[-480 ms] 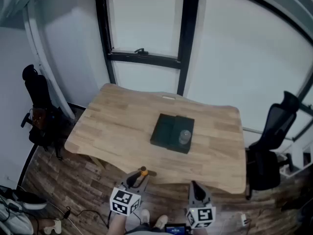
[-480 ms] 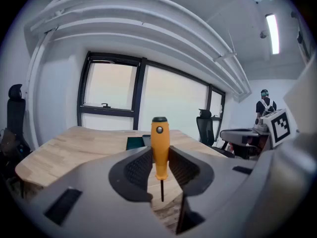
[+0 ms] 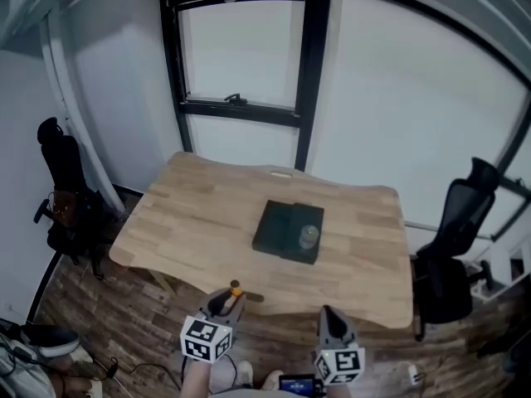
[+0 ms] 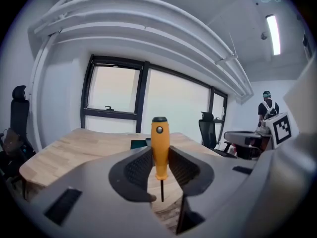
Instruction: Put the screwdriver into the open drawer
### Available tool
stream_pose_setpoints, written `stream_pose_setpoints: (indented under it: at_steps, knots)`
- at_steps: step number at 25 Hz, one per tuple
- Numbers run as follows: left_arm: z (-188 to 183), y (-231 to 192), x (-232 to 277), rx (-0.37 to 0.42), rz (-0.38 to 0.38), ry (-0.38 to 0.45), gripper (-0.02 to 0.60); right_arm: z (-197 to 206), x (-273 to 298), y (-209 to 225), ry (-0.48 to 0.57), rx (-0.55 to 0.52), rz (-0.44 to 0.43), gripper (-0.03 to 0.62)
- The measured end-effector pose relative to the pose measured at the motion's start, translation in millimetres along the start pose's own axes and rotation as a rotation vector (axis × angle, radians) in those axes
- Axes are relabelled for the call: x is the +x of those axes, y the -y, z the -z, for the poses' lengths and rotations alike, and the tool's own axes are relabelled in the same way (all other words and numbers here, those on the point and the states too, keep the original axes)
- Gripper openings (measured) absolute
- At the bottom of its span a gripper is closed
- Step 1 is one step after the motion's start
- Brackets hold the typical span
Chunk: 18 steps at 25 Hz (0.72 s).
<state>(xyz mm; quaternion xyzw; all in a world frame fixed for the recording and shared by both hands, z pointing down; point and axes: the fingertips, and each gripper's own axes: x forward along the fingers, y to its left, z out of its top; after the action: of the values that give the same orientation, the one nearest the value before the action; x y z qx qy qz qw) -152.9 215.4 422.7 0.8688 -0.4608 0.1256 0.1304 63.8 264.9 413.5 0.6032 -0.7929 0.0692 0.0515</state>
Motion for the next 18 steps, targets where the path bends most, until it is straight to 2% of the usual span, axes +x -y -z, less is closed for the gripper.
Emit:
stream_pose_setpoints:
  at_steps: [3, 11, 18]
  knots:
    - [-1, -2, -4, -0.002, -0.012, 0.002, 0.104, -5, -6, -2, 0.037, 0.042, -0.023, -0.003]
    - [3, 5, -5, -0.009, -0.013, 0.001, 0.104, 3, -18, 3, 0.037, 0.033, -0.019, -0.003]
    - [-3, 2, 14, -0.019, 0.011, -0.003, 0.104, 4, -7, 16, 0.028, 0.031, 0.001, -0.003]
